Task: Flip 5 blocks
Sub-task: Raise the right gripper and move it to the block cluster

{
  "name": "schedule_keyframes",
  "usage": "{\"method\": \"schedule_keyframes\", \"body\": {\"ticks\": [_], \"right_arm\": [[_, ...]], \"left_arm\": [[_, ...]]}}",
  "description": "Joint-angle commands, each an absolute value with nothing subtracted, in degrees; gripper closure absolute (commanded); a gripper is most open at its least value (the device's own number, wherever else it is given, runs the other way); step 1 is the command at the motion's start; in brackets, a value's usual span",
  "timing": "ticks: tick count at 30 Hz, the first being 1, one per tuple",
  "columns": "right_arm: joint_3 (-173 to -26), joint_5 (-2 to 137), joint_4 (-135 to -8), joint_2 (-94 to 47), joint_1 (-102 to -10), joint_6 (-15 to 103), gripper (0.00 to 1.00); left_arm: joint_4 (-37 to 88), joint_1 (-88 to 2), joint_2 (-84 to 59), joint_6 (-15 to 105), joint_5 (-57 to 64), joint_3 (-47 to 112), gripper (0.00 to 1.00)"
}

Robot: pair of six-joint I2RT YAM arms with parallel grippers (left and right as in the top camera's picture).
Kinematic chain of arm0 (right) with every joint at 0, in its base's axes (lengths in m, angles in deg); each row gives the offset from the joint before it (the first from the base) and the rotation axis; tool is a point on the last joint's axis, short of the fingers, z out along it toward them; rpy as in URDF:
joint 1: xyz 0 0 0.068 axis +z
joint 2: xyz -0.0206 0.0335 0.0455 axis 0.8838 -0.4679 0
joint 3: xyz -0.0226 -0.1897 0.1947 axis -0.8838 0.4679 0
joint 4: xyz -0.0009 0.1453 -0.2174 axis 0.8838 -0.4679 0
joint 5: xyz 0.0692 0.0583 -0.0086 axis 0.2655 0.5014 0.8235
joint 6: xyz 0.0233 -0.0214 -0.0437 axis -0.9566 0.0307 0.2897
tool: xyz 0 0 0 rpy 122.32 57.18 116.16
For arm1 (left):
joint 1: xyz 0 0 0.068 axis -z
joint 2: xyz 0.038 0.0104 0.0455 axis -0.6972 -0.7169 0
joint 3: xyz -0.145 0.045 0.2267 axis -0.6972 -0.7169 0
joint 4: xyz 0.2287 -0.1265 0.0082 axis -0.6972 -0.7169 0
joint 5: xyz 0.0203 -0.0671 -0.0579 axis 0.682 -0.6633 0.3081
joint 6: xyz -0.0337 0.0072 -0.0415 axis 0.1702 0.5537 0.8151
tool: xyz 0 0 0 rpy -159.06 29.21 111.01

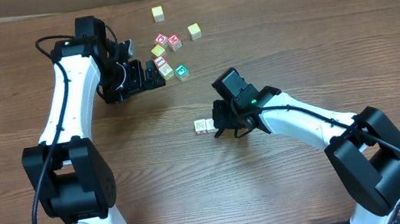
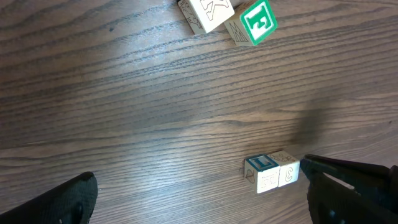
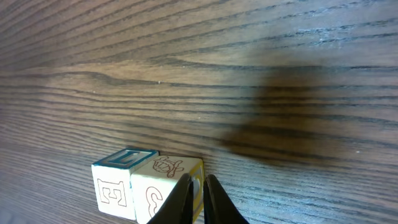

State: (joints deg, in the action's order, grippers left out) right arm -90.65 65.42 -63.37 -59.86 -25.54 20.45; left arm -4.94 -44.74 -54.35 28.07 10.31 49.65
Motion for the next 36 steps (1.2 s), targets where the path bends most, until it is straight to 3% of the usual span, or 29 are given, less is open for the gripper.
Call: {"method": "schedule_keyframes", "body": {"ticks": [1,8,11,25,28,36], "right_arm": [[-90.2,62.7,-63.0,-58.2,-25.8,20.4,0.9],[-90.2,61.4,-63.0,-58.2,-27.0,20.7,0.85],[-90.2,59.2,-63.0,-58.2,-27.5,22.2,0.73],[-90.2,55.0,-64.8,-58.2,-32.3,22.2,0.71],[-90.2,55.0,-64.7,-58.2,-32.7,22.7,0.55],[-90.2,49.6,-64.5,-58.2,-32.7,25.1,0.53]], "left_arm": [[-4.9,-45.2,-54.8,27.4,10.7,51.0,0.0],[-4.9,-45.2,-54.8,27.4,10.7,51.0,0.0],[-4.9,-45.2,-54.8,27.4,10.7,51.0,0.0],[-4.9,-45.2,-54.8,27.4,10.7,51.0,0.0],[-4.9,-45.2,-54.8,27.4,10.7,51.0,0.0],[-4.9,-45.2,-54.8,27.4,10.7,51.0,0.0]]}}
